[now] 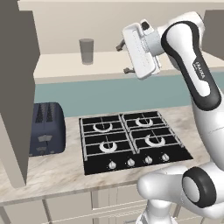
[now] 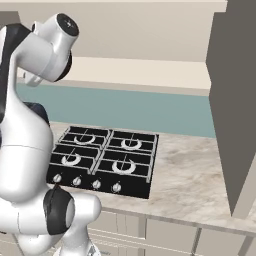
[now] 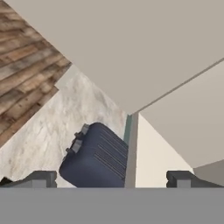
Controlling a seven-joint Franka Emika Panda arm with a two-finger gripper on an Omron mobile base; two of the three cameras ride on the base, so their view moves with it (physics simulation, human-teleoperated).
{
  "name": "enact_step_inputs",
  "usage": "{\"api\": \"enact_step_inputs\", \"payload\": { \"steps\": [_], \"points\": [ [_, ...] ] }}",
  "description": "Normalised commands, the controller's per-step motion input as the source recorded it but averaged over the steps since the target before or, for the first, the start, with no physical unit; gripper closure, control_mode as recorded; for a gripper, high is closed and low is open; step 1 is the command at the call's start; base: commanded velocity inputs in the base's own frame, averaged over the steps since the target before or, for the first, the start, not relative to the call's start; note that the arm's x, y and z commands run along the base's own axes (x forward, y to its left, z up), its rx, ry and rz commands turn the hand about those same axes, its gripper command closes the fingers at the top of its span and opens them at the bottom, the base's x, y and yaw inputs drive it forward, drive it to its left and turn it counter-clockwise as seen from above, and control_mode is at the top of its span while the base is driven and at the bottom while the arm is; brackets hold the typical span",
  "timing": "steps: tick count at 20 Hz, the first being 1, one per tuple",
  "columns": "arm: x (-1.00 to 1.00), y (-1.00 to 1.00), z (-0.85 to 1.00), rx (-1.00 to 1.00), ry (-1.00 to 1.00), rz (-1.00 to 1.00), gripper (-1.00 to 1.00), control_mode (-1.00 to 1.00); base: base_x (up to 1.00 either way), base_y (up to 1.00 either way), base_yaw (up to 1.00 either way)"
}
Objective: There is a bowl on the dining counter. Grab a lemon wedge from the fridge and place it in the bowl. Then get the liquor bottle and glass cup from the cabinet and place them next to the bowl.
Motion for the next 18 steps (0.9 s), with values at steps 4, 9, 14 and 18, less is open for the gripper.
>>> {"api": "enact_step_inputs", "payload": {
  "steps": [4, 9, 14, 18],
  "points": [
    [0.15, 0.21, -0.03, 0.0, -0.06, -0.02, -1.0, -1.0, 0.0, 0.0, 0.0],
    [0.34, 0.32, -0.03, 0.0, -0.07, -0.05, -1.0, -1.0, 0.0, 0.0, 0.0],
    [0.39, 0.18, 0.0, 0.0, -0.04, -0.03, -1.0, -1.0, 0.0, 0.0, 0.0],
    [0.31, -0.03, 0.0, 0.0, -0.07, 0.0, -1.0, -1.0, 0.0, 0.0, 0.0]
  ]
}}
